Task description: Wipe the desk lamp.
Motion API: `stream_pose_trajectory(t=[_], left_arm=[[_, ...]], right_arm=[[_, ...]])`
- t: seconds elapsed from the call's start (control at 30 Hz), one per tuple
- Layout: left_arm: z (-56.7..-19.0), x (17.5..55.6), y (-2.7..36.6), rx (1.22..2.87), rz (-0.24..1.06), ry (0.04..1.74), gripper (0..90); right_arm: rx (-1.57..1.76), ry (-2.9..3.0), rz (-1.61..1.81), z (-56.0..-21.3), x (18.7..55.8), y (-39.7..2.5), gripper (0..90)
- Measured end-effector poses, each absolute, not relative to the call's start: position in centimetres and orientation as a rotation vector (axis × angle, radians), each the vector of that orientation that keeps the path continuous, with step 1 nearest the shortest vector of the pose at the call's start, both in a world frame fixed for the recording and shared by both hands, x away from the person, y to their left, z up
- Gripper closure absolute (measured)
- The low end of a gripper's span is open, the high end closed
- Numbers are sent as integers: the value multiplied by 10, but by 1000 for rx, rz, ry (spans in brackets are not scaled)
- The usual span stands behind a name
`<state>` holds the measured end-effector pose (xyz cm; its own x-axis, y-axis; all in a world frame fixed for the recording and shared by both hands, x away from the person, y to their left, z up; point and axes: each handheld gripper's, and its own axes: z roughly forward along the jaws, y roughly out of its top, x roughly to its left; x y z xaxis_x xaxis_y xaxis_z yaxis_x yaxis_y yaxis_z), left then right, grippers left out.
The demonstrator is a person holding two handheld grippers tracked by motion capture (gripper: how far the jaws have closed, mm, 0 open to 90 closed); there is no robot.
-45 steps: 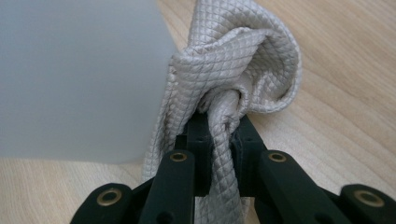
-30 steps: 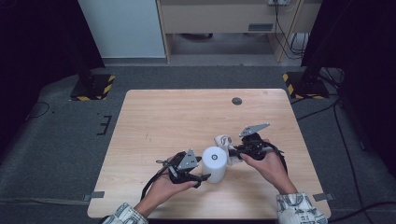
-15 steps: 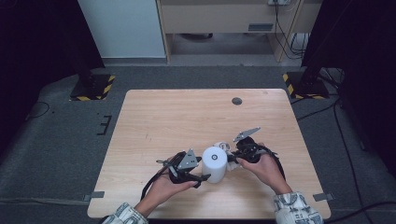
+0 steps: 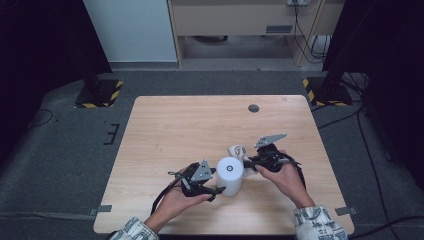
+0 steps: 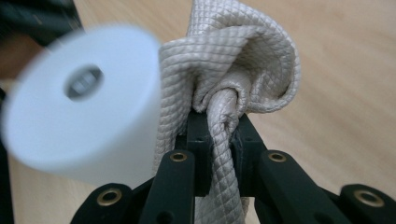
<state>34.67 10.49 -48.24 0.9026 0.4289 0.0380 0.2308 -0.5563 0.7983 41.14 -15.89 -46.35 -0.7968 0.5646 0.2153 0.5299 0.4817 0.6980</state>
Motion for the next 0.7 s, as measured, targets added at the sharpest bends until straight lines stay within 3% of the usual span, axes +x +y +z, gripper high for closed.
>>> stream_pose_trajectory(t=[0.2, 0.53, 0.7], left_arm=[[-482, 347, 105, 2181, 292, 459, 290], [-482, 347, 105, 2180, 292, 458, 293], [-482, 346, 105, 2187, 295, 457, 286]], right_arm=[[998, 2702, 1120, -474, 413, -155, 807], [965, 2608, 1254, -440, 400, -167, 809], [950, 2666, 1117, -454, 399, -159, 808]])
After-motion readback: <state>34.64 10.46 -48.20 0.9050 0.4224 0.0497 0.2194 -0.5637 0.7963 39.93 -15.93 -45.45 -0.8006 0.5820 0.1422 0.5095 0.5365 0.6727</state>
